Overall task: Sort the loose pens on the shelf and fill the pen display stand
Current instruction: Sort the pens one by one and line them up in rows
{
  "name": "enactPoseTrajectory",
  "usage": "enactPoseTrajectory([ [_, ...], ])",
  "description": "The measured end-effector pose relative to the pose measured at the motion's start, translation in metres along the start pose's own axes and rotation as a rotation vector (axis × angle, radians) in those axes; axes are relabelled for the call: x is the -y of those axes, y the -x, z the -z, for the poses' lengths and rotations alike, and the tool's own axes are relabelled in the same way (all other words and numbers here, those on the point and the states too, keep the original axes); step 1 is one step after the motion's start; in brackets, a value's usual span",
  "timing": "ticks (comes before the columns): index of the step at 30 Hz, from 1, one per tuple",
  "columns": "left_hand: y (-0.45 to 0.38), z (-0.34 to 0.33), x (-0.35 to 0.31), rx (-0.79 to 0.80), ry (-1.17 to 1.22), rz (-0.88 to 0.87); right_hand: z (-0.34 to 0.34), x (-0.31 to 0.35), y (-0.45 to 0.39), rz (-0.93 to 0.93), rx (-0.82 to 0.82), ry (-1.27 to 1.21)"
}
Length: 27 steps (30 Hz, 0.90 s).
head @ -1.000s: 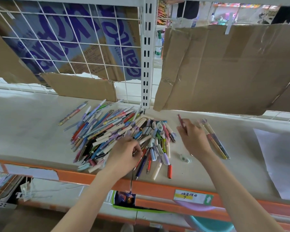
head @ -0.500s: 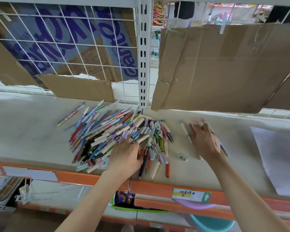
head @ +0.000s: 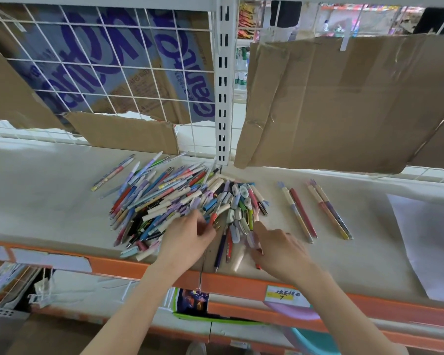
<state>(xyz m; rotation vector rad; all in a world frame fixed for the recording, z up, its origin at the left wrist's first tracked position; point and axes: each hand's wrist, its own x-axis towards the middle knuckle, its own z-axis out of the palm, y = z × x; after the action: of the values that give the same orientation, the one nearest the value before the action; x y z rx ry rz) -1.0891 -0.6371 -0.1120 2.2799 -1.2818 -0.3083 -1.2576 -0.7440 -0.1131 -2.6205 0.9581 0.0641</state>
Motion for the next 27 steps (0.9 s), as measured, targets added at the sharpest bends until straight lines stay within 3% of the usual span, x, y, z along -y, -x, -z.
enactPoseTrajectory([
  [5,0.005,0.006,-0.008,0.096,0.433,0.059,0.003,0.002,0.002,0.004,0.013,-0.273],
  [12,0.009,0.01,-0.014,0.193,0.547,-0.054,0.025,-0.001,-0.011,-0.084,-0.415,-1.224],
  [24,0.011,0.01,-0.011,0.176,0.638,-0.036,0.023,0.0,-0.014,-0.061,-0.567,-1.211],
  [27,0.01,0.01,-0.013,0.186,0.646,-0.038,0.021,0.001,-0.013,-0.022,-0.521,-1.149],
])
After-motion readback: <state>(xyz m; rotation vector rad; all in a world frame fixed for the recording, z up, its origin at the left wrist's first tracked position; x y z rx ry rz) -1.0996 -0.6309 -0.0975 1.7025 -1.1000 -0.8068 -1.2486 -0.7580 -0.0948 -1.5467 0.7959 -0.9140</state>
